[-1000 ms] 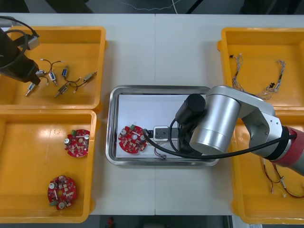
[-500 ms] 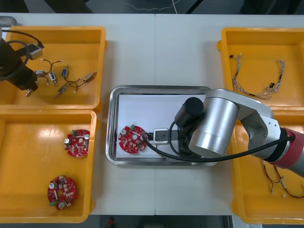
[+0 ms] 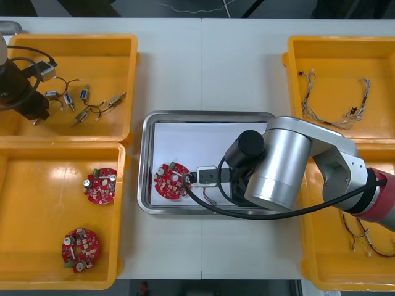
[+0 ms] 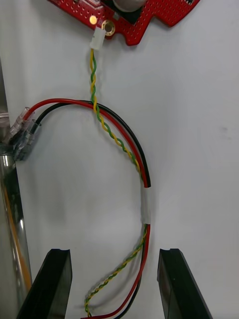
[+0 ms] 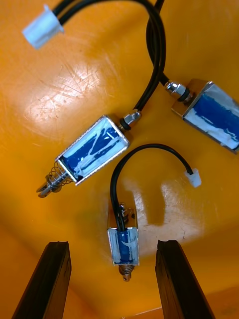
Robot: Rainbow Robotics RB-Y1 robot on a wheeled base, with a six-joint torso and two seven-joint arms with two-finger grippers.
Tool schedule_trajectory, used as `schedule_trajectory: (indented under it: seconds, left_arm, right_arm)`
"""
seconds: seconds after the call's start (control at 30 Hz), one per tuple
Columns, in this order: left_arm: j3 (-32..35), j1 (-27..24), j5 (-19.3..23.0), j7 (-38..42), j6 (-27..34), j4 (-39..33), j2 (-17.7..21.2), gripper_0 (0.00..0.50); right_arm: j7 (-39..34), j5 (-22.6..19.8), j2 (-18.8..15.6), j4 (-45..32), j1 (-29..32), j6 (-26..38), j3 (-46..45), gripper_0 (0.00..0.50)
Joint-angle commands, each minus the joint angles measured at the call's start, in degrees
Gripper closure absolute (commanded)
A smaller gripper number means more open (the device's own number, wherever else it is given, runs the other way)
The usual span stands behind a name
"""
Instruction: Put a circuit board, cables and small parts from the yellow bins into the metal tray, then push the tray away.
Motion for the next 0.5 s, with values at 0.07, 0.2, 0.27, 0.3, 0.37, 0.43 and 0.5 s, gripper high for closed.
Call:
schedule_trajectory:
  seconds: [0.07, 0.2, 0.27, 0.3, 0.37, 0.43, 0.5]
  left_arm:
    - [-0.35, -3.12, 0.61, 0.44, -1.03, 1.22, -0.77, 0.000]
    - [-0.43, -2.94, 0.96, 0.53, -1.65, 1.57, -1.29, 0.000]
    - [-0.43, -2.77, 0.96, 0.53, -2.26, 1.83, -1.47, 0.000]
    - [-0.43, -2.77, 1.05, 0.53, -2.70, 2.18, -1.65, 0.000]
    - [-0.43, -2.77, 1.22, 0.44, -3.32, 2.71, -1.82, 0.000]
    - [-0.52, -2.77, 1.31, 0.44, -3.41, 2.98, -2.08, 0.000]
    - [-0.43, -2.68, 1.40, 0.44, -3.41, 2.98, -2.08, 0.000]
  right_arm:
    - [0.54, 0.76, 0.25, -3.74, 0.55, 1.40, 0.45, 0.000]
    - [0.54, 1.02, 0.34, -4.88, 0.46, 2.45, -0.78, 0.000]
    - [0.54, 1.02, 0.43, -5.58, 0.46, 3.59, -2.01, 0.000]
    - [0.54, 1.02, 0.51, -6.29, 0.46, 4.74, -3.06, 0.000]
    - [0.54, 1.02, 0.78, -7.25, 0.46, 6.58, -4.64, 0.000]
    - [0.54, 1.02, 1.13, -8.22, 0.46, 8.87, -6.23, 0.000]
    - [0.45, 1.02, 1.92, -9.45, 0.46, 12.12, -8.42, 0.000]
